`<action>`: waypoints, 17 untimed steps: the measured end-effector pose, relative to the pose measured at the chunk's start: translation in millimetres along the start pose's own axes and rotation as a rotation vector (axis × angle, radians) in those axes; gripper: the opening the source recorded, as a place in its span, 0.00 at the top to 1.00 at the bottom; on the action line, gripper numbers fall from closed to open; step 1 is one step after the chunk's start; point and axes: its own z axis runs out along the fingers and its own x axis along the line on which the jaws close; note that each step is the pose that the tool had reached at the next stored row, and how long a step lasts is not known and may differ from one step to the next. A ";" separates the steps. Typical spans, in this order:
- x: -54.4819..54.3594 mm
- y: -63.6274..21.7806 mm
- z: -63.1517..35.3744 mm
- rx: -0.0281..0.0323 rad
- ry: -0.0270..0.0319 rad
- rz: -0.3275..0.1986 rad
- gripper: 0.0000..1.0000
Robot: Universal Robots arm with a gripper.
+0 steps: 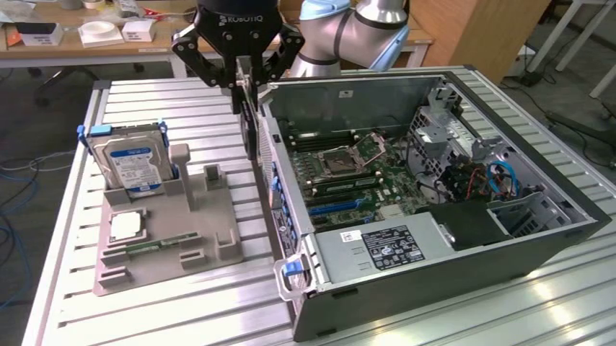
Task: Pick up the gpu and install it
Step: 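Pick up the gpu and move the gpu toward the slot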
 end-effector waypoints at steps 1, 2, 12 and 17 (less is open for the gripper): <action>-0.8 0.0 0.0 0.0000 0.0000 0.000 0.74; -1.4 0.0 0.0 0.0000 0.0000 0.000 0.74; -9.4 -0.2 0.2 0.0000 0.0000 0.000 0.74; -11.4 -0.2 0.2 0.0001 0.0000 0.000 0.74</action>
